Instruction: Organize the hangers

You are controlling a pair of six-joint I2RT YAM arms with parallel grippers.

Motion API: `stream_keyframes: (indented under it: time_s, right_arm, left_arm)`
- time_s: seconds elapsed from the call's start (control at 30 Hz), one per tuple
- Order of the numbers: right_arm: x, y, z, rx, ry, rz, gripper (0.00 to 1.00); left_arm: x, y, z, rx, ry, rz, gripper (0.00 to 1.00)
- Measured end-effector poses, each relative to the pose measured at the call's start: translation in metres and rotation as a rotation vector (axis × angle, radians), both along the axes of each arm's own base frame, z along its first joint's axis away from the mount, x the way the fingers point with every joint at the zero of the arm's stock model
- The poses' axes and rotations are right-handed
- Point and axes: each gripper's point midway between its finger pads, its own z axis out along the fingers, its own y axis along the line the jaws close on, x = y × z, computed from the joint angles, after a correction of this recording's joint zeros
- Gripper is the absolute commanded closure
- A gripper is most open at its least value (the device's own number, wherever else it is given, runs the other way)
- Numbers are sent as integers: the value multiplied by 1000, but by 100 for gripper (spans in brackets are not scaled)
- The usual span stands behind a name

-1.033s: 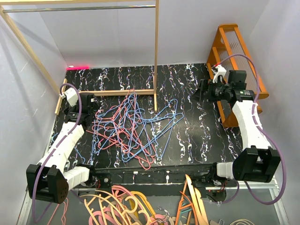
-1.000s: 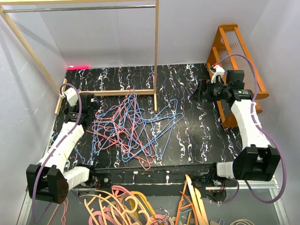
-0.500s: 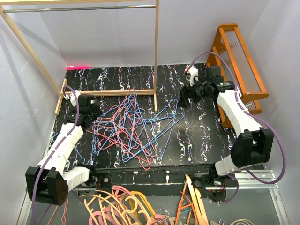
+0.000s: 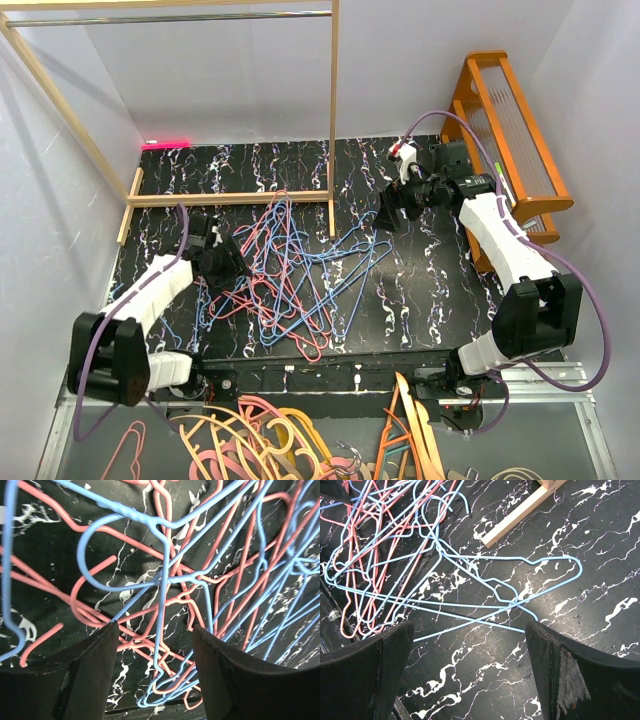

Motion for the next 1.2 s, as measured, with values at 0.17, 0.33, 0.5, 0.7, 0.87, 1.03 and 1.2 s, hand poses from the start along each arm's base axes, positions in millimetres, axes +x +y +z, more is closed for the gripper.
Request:
stream_keyframes:
  time_s: [0.17,0.33,0.5,0.7,0.87,1.03,1.2]
  right_arm:
    - [-2,1,-5,4,7,5,2]
    - [-13,-1,-17,-2,38,4,2]
    - [-16,-2,-16,-3,34,4,2]
    - [-17,-2,-17,-3,33,5,2]
    - [-16,0,-18,5,43,13,2]
    - [-9,3,-18,15,49,22,2]
    - [-4,10,-10,32,13,65,2]
  left_arm:
    - [-1,-11,-24,20,71,-61,44]
    - [15,-14,-37,46,102,-84,52]
    - [17,-10,-45,90,119,-94,69]
    - [25,-8,-36,121,92,-119,100]
    - [22,-7,-26,140,80,-162,100]
    - [23,-9,-3,152,31,-209,100]
    - [27,-14,29,182,-59,-316,100]
